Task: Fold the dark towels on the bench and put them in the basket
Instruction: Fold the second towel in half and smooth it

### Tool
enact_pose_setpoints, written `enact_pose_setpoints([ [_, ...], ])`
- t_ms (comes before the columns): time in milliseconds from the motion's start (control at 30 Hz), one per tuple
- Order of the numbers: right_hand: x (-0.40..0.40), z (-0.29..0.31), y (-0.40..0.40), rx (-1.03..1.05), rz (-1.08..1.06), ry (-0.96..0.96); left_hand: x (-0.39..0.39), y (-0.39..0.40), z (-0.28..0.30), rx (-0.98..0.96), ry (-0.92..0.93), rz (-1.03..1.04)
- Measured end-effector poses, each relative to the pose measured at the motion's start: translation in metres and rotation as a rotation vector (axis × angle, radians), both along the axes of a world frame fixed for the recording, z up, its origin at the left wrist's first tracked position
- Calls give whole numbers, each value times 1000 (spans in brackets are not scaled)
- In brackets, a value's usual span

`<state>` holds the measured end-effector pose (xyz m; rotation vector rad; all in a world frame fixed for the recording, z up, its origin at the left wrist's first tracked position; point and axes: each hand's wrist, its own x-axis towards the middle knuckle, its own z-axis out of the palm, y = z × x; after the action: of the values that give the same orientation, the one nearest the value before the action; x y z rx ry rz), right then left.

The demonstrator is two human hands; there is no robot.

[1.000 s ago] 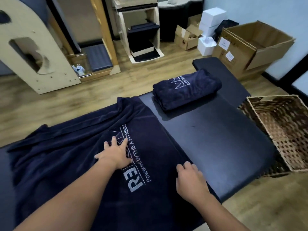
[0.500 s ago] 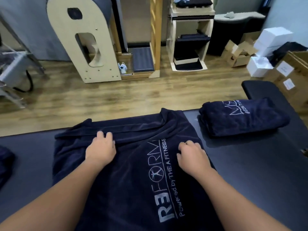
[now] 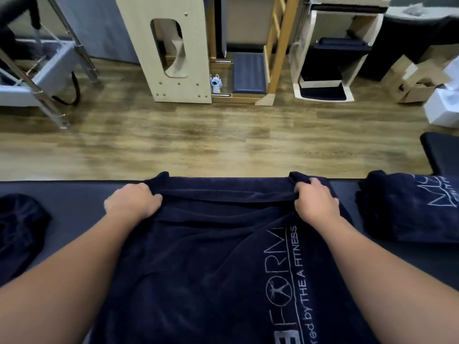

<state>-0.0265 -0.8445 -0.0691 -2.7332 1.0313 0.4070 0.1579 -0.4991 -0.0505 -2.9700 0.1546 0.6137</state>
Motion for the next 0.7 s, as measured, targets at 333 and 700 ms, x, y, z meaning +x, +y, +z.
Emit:
enact_pose_setpoints([
  [333,40,28,-24,-113,-355,-419,77,32,30,-222,-277,-89],
  [700,22,-15,44,-51,45,-111,11,48,-37,-421,-78,-14],
])
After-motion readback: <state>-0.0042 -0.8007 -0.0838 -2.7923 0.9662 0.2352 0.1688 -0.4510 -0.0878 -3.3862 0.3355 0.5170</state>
